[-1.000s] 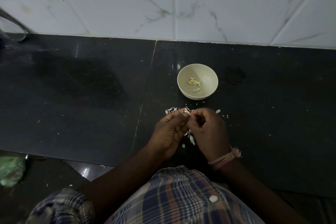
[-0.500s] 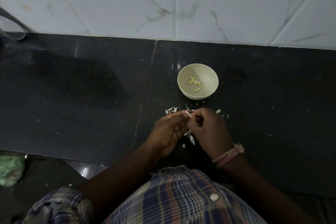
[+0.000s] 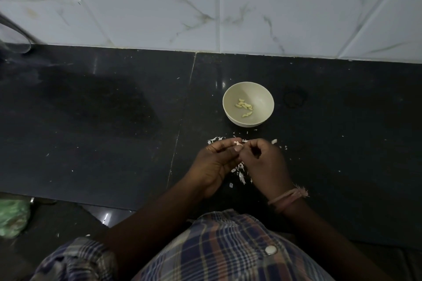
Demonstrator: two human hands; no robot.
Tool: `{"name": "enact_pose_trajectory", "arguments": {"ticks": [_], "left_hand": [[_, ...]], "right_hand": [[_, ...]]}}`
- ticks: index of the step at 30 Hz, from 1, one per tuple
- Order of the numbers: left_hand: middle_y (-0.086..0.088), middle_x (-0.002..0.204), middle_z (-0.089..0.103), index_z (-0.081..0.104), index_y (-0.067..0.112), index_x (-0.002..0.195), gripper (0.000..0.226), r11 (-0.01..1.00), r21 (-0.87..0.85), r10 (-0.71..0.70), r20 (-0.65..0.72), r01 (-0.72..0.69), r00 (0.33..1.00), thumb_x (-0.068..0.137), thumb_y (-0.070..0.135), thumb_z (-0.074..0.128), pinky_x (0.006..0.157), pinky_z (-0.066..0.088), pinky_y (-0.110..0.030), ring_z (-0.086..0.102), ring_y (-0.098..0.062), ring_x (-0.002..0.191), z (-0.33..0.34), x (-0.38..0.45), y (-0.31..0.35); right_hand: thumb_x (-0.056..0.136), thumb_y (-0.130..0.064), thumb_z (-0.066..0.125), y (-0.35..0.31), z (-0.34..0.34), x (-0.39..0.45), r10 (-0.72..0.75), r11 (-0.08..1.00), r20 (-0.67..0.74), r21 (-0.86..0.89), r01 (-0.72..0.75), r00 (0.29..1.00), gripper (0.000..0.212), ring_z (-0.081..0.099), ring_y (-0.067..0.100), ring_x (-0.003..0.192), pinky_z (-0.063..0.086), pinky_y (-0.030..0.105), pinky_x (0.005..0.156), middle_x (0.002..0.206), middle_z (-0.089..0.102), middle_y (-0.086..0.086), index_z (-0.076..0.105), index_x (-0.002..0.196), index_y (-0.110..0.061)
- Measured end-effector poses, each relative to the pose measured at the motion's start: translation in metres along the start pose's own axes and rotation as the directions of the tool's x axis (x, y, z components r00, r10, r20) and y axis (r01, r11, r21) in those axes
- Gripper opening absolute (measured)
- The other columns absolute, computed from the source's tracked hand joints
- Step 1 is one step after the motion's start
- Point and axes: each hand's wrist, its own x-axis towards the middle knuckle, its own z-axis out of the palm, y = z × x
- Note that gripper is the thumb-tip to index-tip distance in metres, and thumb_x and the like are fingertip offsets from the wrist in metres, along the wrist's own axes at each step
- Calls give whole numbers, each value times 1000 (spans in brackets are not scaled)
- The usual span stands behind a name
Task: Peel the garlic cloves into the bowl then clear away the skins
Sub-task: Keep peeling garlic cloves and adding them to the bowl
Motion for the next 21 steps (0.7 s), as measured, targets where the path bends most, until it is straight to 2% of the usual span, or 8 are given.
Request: {"name": "enact_pose_trajectory", "arguments": {"ticks": [3, 7, 12, 15, 17, 19, 21], "left_hand": [[-15, 108, 74, 68, -2, 115, 33, 1000, -27, -8, -12, 7, 1000, 83, 0, 67, 83, 60, -25, 73, -19, 94, 0, 0, 0], [-12, 102, 75, 67, -1, 117, 26, 999, -48, -18, -28, 17, 999, 94, -8, 56, 79, 60, -22, 72, -15, 84, 1, -1, -1], [-10, 94, 74, 69, 2, 114, 24, 997, -67, -34, -40, 32, 999, 96, -8, 55, 75, 60, -21, 73, -14, 82, 2, -3, 0], [-9, 94, 75, 69, 2, 114, 22, 997, -67, -43, -48, 39, 998, 95, -4, 59, 75, 60, -23, 74, -16, 84, 3, -2, 0], [-10, 95, 75, 70, 2, 112, 22, 997, -67, -32, -50, 28, 998, 92, 0, 62, 75, 60, -24, 74, -17, 85, 4, -3, 0], [-10, 94, 75, 70, 2, 112, 25, 998, -65, -21, -52, 18, 998, 88, 5, 65, 75, 60, -23, 74, -16, 84, 5, -3, 0], [-10, 93, 74, 70, 1, 112, 22, 998, -61, -15, -61, 11, 998, 92, 5, 63, 75, 60, -23, 74, -15, 83, 5, -2, 0]], "right_hand": [[93, -20, 65, 0, 2, 1, 89, 988, 8, 123, -90, 996, 12, 59, 4, 51, 44, 22, 54, 61, 67, -5, 69, 84, -13], [98, -15, 57, 4, 7, 1, 186, 936, 25, 301, -184, 982, 18, 53, 14, 46, 42, 26, 45, 58, 61, 2, 67, 88, -3], [100, -17, 52, 7, 7, 4, 272, 882, -7, 402, -246, 962, 21, 56, 20, 56, 46, 35, 55, 63, 62, 5, 66, 88, -6], [100, -16, 46, 8, 5, 5, 252, 918, -53, 330, -221, 966, 28, 56, 19, 58, 46, 32, 55, 65, 63, 5, 65, 82, -8], [103, -23, 45, 11, 5, 5, 156, 972, -124, 195, -131, 980, 36, 54, 16, 59, 44, 32, 59, 63, 60, 2, 60, 73, -11], [104, -31, 51, 13, 5, 5, 49, 999, -175, 21, -46, 983, 40, 52, 13, 58, 38, 33, 59, 61, 57, -1, 56, 69, -12], [98, -30, 62, 15, 5, 6, 2, 999, -202, -46, -12, 979, 29, 56, 6, 65, 40, 30, 63, 69, 61, -4, 61, 75, -13]]}}
